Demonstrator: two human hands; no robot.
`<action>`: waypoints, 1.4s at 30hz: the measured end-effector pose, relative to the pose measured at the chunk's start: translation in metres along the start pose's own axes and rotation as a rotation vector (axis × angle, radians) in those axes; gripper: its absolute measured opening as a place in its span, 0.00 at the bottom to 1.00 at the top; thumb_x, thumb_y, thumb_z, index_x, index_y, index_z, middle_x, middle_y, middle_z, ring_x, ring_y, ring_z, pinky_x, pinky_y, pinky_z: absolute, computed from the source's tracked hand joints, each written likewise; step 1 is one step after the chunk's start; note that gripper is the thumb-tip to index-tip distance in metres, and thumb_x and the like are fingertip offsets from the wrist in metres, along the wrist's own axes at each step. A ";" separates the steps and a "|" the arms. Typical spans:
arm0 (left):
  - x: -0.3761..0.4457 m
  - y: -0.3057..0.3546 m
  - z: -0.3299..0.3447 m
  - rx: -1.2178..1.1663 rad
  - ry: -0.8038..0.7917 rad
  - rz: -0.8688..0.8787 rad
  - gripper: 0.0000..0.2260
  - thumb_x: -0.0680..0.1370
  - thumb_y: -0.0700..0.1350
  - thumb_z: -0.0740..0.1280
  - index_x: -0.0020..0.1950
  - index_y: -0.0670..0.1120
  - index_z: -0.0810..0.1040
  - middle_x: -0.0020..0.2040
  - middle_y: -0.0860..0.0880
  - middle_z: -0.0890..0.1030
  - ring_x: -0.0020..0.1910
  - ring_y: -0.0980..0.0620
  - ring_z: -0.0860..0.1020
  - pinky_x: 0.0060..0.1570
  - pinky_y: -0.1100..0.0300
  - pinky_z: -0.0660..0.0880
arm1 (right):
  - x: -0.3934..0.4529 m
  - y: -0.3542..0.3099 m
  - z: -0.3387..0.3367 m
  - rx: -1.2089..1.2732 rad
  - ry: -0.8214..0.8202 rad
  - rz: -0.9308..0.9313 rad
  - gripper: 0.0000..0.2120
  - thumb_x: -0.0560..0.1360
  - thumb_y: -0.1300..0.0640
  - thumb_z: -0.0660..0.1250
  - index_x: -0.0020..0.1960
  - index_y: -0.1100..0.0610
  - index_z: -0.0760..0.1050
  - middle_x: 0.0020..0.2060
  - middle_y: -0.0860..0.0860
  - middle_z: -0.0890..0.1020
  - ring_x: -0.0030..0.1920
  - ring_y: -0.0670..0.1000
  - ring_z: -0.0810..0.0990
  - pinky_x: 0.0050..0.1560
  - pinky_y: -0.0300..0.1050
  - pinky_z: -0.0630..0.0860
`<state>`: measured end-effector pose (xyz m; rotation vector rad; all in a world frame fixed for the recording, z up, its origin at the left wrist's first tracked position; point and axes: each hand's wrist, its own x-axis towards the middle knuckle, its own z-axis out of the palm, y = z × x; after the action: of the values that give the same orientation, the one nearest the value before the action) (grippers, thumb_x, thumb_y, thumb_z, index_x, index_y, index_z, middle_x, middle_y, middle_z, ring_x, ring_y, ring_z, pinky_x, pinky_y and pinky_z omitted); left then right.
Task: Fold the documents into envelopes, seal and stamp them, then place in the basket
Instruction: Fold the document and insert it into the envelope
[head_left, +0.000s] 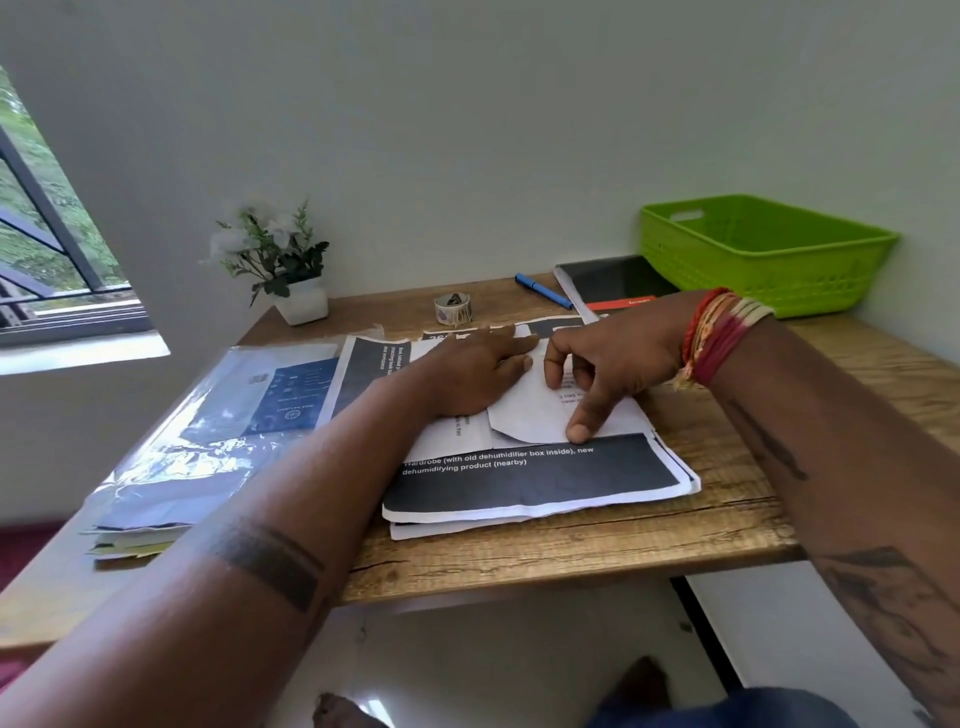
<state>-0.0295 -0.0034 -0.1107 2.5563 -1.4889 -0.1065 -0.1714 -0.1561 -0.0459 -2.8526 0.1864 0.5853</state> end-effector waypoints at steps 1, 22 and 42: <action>0.000 0.000 0.000 0.002 -0.001 -0.001 0.22 0.85 0.59 0.52 0.80 0.61 0.60 0.82 0.50 0.57 0.81 0.48 0.56 0.78 0.46 0.53 | -0.001 0.000 0.000 -0.007 -0.012 -0.002 0.33 0.61 0.36 0.79 0.61 0.40 0.70 0.49 0.45 0.77 0.47 0.47 0.76 0.43 0.42 0.69; -0.007 0.007 -0.003 0.005 0.024 -0.023 0.24 0.87 0.51 0.52 0.82 0.50 0.56 0.83 0.50 0.56 0.81 0.50 0.54 0.79 0.52 0.52 | 0.019 -0.001 0.016 -0.096 0.400 -0.030 0.20 0.84 0.51 0.57 0.74 0.40 0.69 0.57 0.48 0.79 0.60 0.52 0.77 0.53 0.38 0.67; -0.003 0.004 -0.001 0.073 -0.026 -0.028 0.25 0.87 0.53 0.48 0.83 0.50 0.52 0.83 0.48 0.52 0.82 0.48 0.50 0.79 0.45 0.49 | 0.055 -0.005 0.011 -0.208 0.443 0.082 0.23 0.81 0.58 0.56 0.73 0.45 0.72 0.63 0.55 0.80 0.60 0.58 0.78 0.62 0.51 0.76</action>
<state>-0.0343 -0.0029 -0.1086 2.6436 -1.4926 -0.0914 -0.1246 -0.1532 -0.0770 -3.1517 0.3328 -0.0283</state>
